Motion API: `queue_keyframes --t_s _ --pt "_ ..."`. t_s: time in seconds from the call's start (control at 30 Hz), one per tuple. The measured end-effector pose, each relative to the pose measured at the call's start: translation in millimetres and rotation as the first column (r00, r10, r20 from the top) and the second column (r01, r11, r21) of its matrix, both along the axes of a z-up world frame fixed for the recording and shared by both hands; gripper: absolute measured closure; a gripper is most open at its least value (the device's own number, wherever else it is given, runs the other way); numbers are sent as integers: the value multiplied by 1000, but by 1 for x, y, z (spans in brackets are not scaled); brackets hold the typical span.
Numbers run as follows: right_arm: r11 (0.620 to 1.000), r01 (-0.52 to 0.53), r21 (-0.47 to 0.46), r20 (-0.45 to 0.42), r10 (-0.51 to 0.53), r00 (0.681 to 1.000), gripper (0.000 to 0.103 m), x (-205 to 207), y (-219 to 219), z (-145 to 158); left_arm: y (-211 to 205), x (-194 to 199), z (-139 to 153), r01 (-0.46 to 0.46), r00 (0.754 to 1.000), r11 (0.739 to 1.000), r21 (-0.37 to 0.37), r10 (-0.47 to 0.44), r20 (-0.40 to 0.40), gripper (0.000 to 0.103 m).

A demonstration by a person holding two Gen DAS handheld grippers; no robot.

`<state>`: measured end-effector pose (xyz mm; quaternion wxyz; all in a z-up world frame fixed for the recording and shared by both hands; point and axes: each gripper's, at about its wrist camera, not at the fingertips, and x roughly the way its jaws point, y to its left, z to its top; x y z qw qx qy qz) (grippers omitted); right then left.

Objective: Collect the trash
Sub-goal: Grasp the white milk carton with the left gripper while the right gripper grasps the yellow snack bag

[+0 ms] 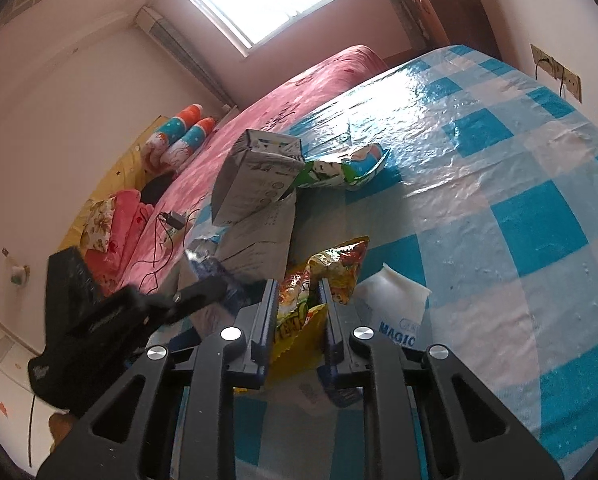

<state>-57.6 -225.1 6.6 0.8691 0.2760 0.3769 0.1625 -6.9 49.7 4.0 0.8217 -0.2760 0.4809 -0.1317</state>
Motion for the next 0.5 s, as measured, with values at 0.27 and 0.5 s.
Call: queue_keyframes --t_s 0.27,0.5 --pt "1000 -10 6 48 10 999 82 -21 1 16 6 -8 0 -8 1000 1000 -18 8 -4 34" --pt "1000 -11 -10 57 11 998 82 -29 6 26 19 -19 -4 -5 1000 999 -34 5 -10 37"
